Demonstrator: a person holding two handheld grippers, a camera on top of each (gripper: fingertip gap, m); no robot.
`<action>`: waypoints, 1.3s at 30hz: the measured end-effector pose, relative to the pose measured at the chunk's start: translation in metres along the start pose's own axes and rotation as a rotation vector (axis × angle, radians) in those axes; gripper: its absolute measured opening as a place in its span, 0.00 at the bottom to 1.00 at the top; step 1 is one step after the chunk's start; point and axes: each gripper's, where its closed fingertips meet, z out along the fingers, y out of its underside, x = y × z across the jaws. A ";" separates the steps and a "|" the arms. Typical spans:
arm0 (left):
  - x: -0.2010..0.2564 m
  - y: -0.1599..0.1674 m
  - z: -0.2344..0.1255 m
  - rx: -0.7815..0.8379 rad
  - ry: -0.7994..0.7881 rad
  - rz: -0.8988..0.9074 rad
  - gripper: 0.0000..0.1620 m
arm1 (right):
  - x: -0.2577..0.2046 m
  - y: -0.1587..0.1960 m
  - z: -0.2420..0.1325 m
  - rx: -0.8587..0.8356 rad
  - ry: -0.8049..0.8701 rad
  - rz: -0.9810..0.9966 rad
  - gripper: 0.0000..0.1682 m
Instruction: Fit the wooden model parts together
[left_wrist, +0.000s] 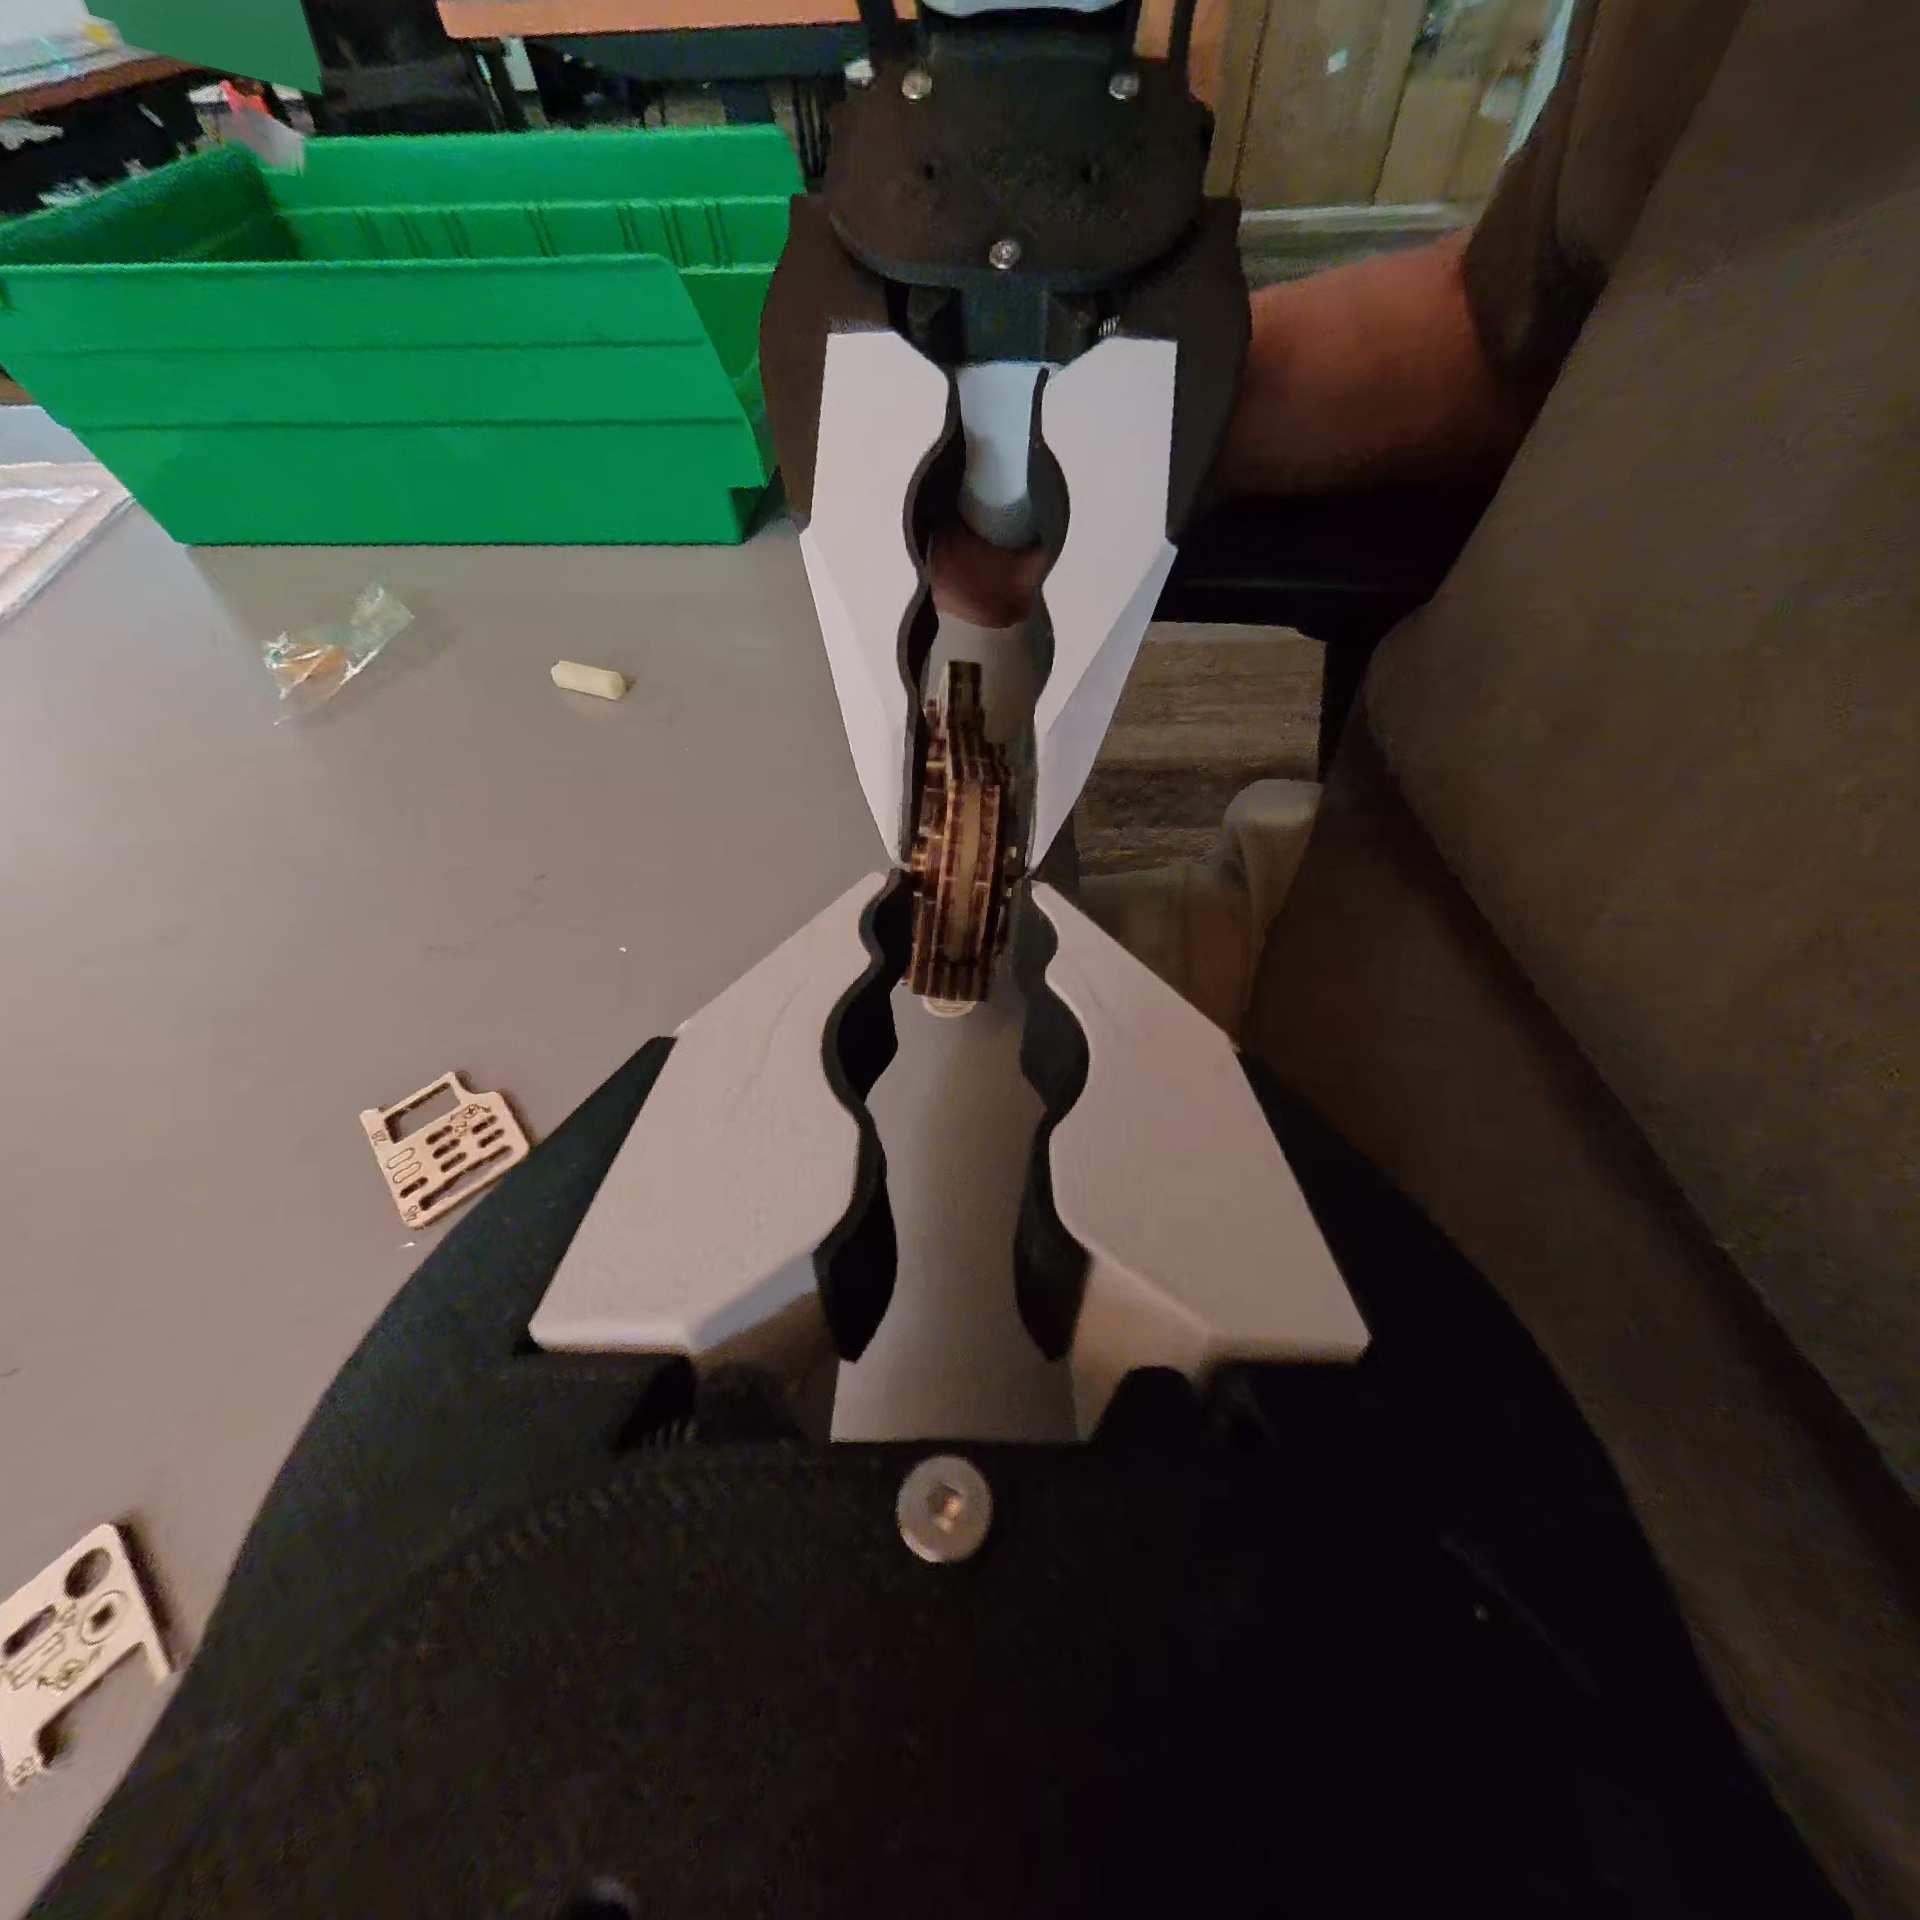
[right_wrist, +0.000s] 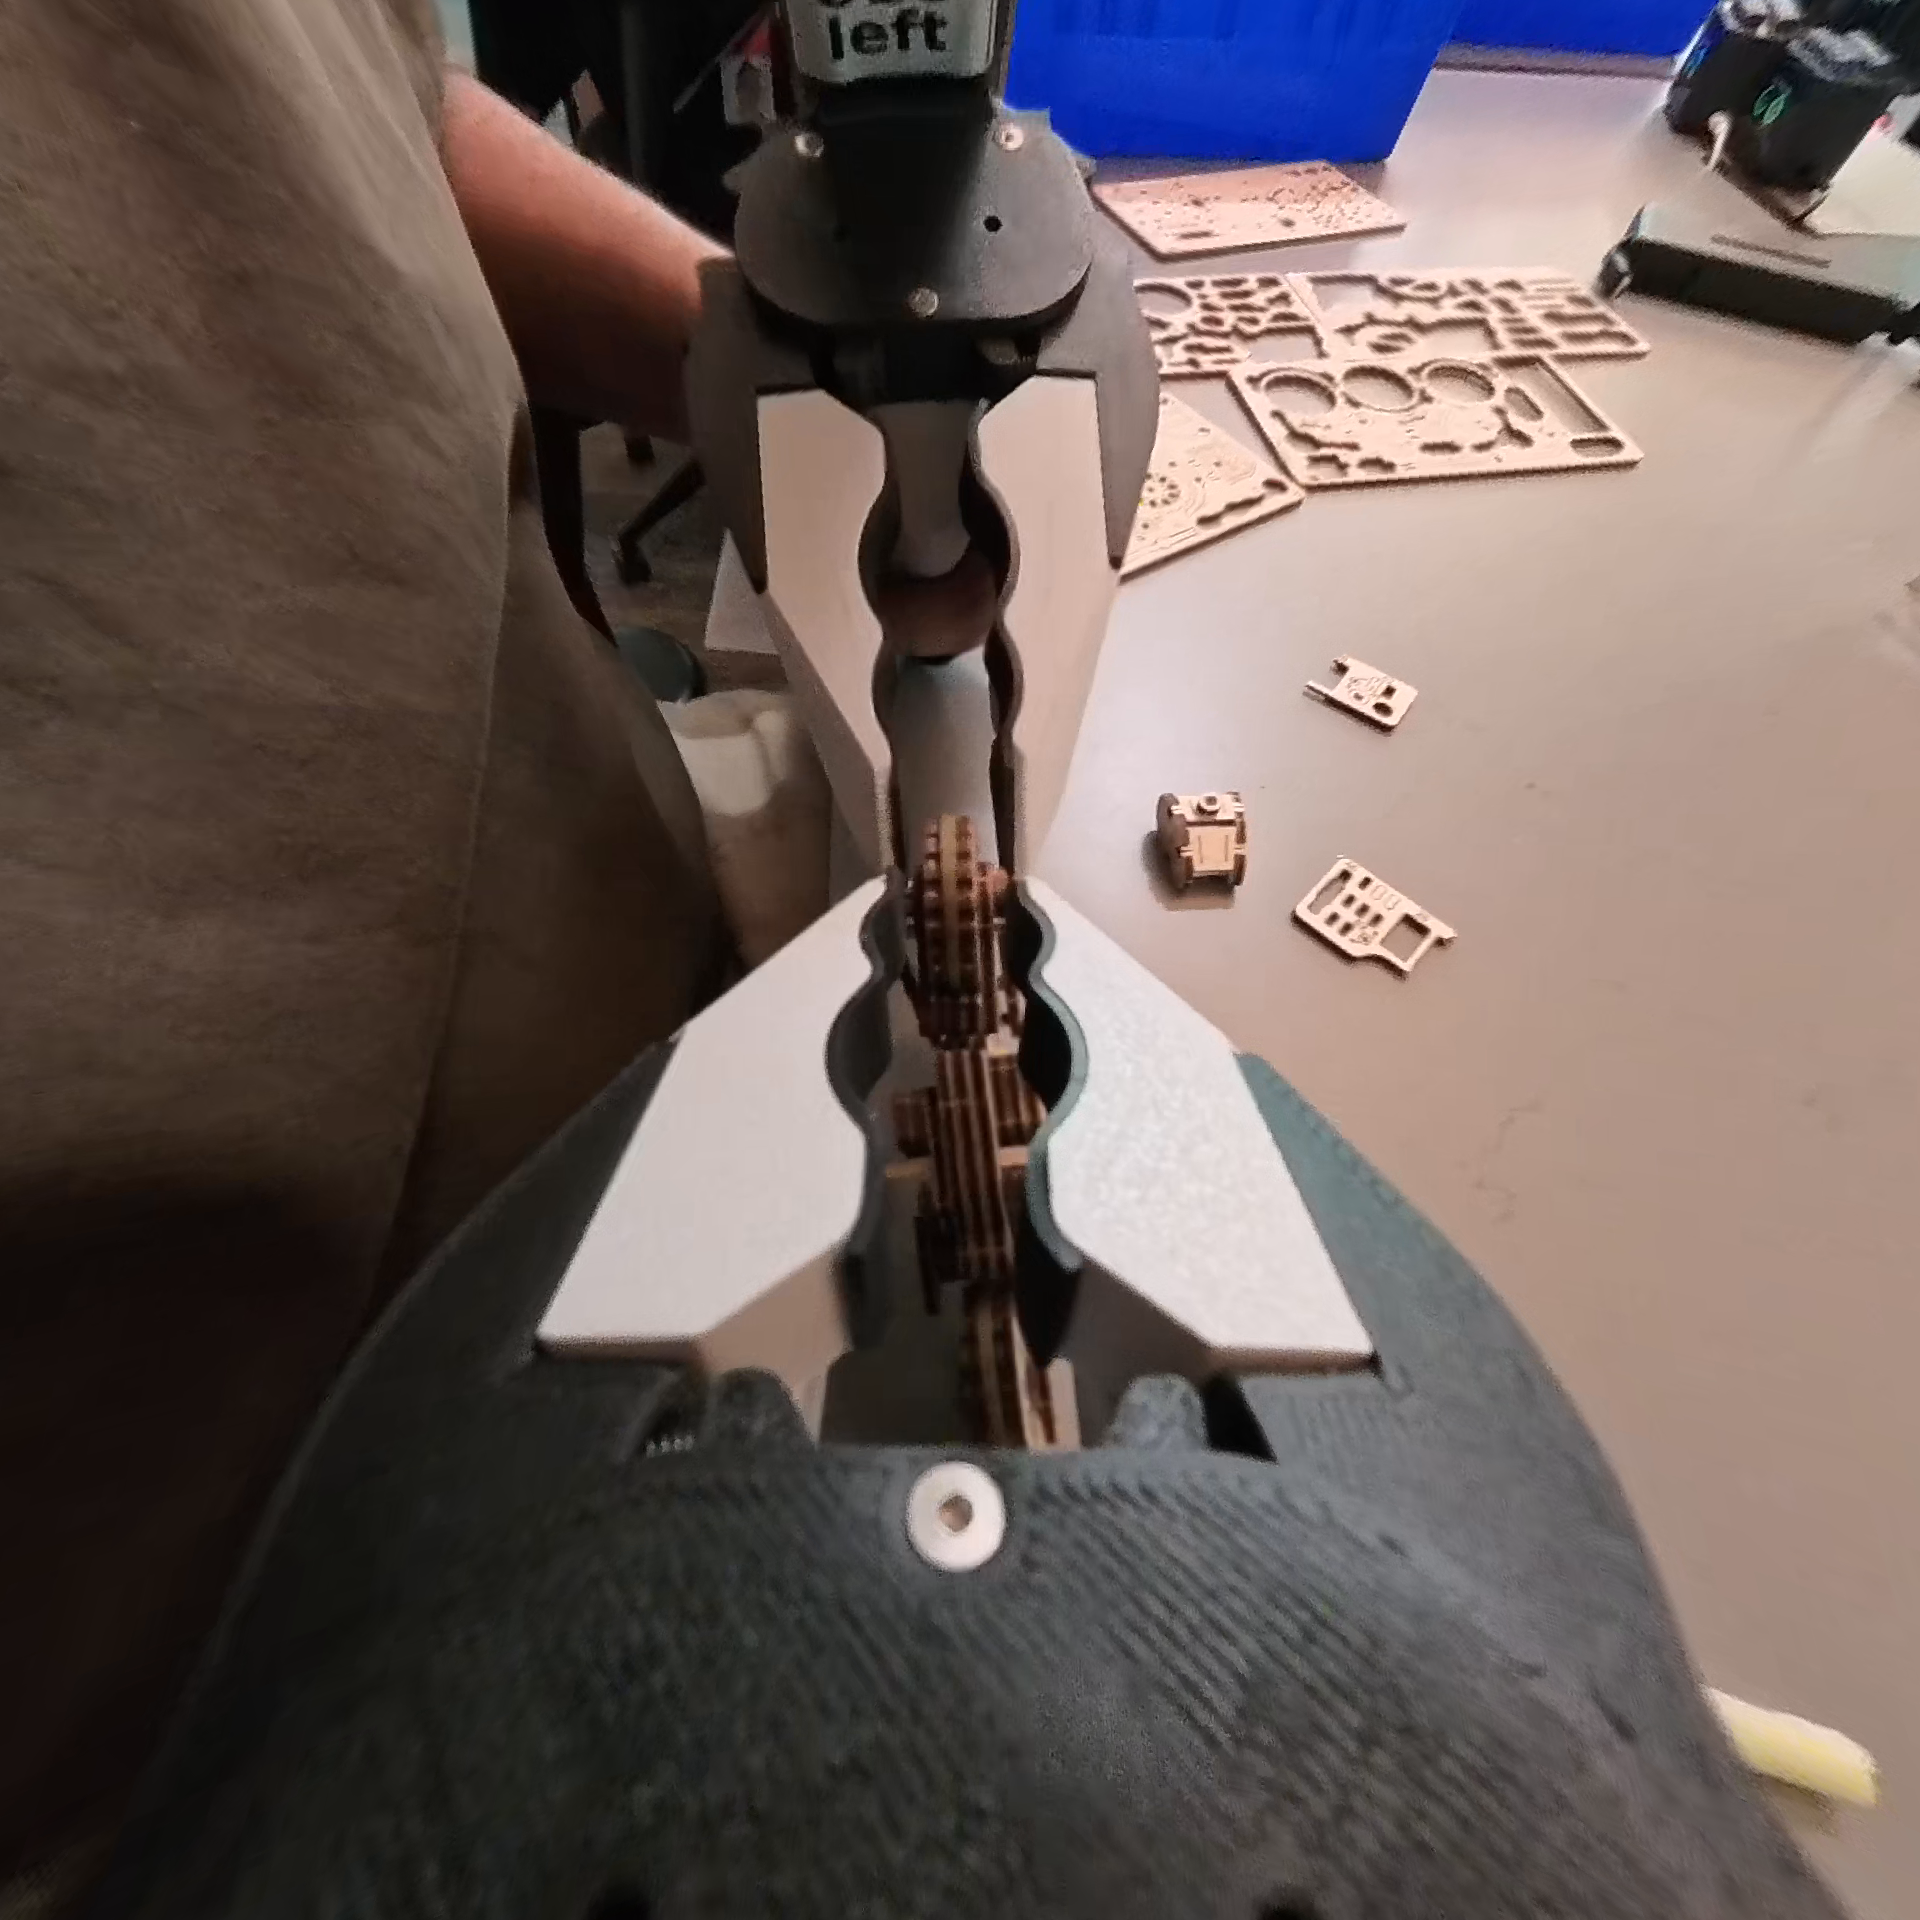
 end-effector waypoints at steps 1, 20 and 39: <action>-0.001 0.000 0.000 -0.003 -0.006 -0.006 0.11 | 0.001 0.000 0.000 0.001 -0.008 0.020 0.11; -0.019 0.004 -0.006 -0.010 -0.078 0.002 0.11 | 0.034 -0.006 -0.021 0.180 0.074 0.154 0.29; -0.056 0.008 -0.007 0.091 -0.117 -0.562 0.11 | 0.056 -0.005 -0.014 0.174 0.222 0.199 0.28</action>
